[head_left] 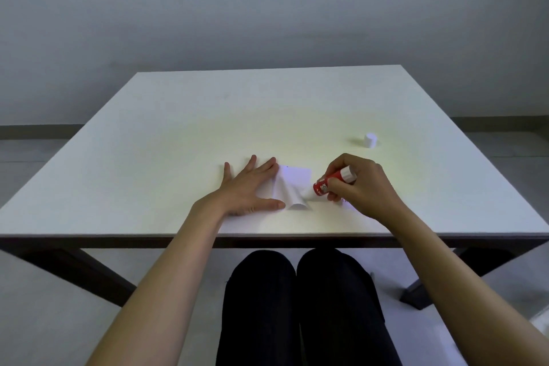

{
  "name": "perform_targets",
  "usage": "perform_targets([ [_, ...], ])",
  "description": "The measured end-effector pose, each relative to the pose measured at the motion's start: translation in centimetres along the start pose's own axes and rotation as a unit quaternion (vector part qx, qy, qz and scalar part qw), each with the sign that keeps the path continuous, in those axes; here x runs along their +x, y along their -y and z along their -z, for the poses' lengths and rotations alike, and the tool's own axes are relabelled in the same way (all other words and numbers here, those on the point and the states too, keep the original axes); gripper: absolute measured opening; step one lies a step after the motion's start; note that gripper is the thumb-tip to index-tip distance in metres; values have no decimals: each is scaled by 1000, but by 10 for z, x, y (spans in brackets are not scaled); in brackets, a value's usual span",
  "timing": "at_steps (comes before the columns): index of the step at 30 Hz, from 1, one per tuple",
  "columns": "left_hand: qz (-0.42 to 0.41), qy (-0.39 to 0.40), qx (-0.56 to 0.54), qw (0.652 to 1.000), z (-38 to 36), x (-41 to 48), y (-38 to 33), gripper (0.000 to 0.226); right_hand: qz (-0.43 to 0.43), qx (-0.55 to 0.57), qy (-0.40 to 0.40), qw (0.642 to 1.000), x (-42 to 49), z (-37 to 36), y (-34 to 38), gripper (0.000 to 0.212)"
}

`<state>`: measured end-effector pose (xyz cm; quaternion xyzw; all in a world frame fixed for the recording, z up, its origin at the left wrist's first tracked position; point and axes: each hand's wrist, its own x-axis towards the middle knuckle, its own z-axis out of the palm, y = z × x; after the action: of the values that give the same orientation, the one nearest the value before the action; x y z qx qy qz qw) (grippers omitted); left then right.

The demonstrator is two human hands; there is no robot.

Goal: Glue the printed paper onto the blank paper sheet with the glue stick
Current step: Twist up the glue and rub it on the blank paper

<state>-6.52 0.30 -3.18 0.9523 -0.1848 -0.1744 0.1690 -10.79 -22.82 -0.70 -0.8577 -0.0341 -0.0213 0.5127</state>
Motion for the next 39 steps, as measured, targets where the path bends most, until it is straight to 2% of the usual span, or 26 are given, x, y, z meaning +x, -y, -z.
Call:
perform_targets([
  [2, 1, 0, -2, 1000, 0, 0, 1, 89, 2, -1, 15, 1000, -2, 6, -1, 6],
  [6, 0, 5, -11, 1000, -1, 0, 1, 90, -8, -10, -69, 998, 6, 17, -5, 7],
  [8, 0, 3, -5, 1000, 0, 0, 1, 91, 2, 20, -80, 997, 6, 16, 1, 8],
  [10, 2, 2, -2, 1000, 0, 1, 1, 92, 16, 42, -26, 999, 3, 9, 7, 7],
  [13, 5, 3, 1, 1000, -1, 1, 1, 93, 7, 18, 69, 997, 0, 0, 7, 7],
  [15, 2, 5, -5, 1000, 0, 0, 1, 92, -10, 18, 46, 999, 3, 2, 2, 7],
  [18, -2, 6, -8, 1000, 0, -2, 0, 89, -18, -2, -34, 999, 9, 9, -1, 7],
  [20, -3, 3, -7, 1000, 0, -2, 1, 90, -12, 14, -50, 999, 10, 10, 1, 7],
  [22, -2, 1, -1, 1000, -1, -1, 2, 91, 0, 41, -16, 999, 7, 4, 7, 7],
  [26, 2, 6, -2, 1000, 0, -2, -1, 92, 8, 28, 68, 997, 10, -18, 12, 6],
  [34, -2, 7, -22, 1000, 3, -7, -4, 87, -44, 53, -71, 995, 51, -9, 3, 9],
  [39, -1, 7, -30, 1000, 4, -10, -5, 88, -46, 76, -93, 992, 48, -7, 4, 4],
])
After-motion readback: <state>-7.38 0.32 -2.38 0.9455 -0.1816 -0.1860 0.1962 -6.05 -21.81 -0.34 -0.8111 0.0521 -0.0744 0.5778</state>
